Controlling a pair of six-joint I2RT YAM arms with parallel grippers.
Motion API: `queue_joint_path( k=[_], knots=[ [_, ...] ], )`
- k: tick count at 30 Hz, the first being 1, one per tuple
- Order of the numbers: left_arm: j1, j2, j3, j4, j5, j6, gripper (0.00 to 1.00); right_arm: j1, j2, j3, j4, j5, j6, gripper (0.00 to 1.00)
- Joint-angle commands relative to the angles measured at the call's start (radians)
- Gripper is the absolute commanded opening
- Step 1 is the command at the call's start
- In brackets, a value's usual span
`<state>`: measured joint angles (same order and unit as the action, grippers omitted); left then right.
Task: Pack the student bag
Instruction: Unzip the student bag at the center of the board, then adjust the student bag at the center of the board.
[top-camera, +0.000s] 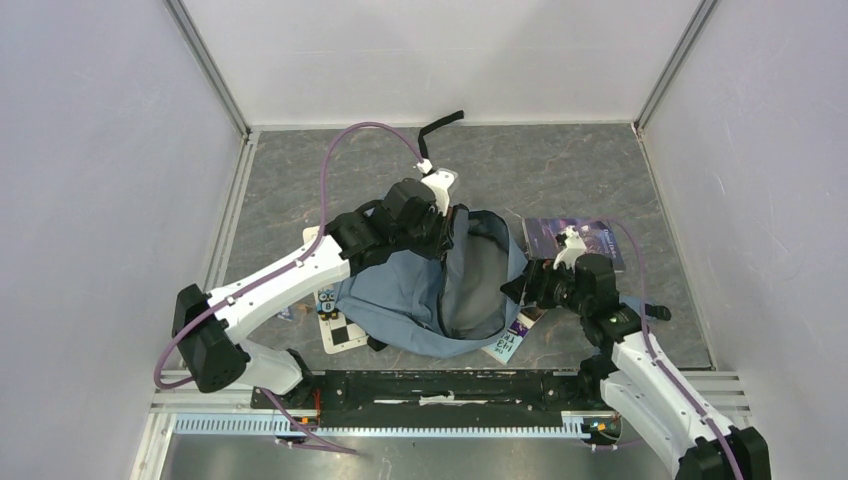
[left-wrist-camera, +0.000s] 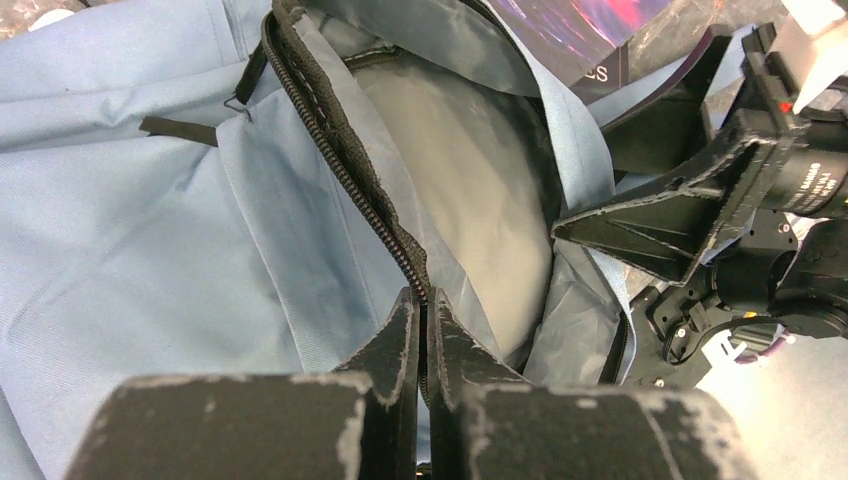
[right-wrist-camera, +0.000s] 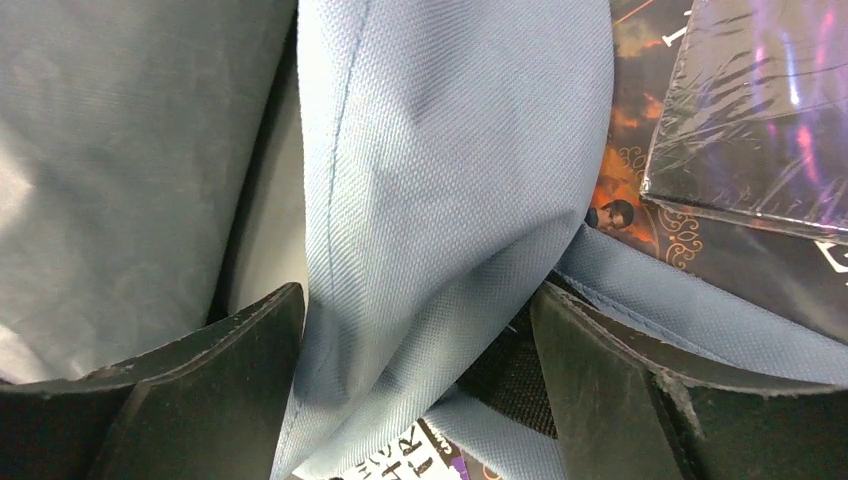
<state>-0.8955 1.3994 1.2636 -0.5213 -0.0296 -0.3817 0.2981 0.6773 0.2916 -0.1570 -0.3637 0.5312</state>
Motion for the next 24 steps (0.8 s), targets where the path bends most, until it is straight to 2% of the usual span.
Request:
queue_joint_path(
  k=[1,3,6,7,10,12,13,19,24],
  knots=[
    [0.031,-0.049,0.060,0.006,0.052,0.087,0.02,0.014,0.065,-0.016,0.102,-0.019,0.033,0.87],
    [0.053,-0.063,0.062,0.006,0.047,0.104,0.02,0.019,0.110,0.026,0.112,-0.019,0.019,0.78],
    [0.087,-0.097,0.063,0.007,0.033,0.129,0.02,0.025,0.169,0.134,0.114,0.005,-0.017,0.49],
    [0.101,-0.110,0.065,0.007,0.033,0.143,0.02,0.025,0.189,0.176,0.115,0.021,-0.034,0.44],
    [0.144,-0.156,0.073,0.007,-0.025,0.184,0.02,0.027,0.280,0.336,0.113,0.078,-0.095,0.14],
    [0.176,-0.182,0.076,0.012,-0.041,0.211,0.02,0.029,0.357,0.454,0.121,0.110,-0.139,0.03],
    [0.195,-0.195,0.075,0.016,-0.044,0.222,0.02,0.029,0.400,0.513,0.132,0.124,-0.159,0.00],
    [0.277,-0.235,0.028,0.040,-0.082,0.282,0.02,0.039,0.685,0.786,0.239,0.103,-0.310,0.00],
    [0.301,-0.265,-0.064,0.110,-0.103,0.289,0.02,0.067,0.902,0.998,0.268,0.082,-0.409,0.00]
  ],
)
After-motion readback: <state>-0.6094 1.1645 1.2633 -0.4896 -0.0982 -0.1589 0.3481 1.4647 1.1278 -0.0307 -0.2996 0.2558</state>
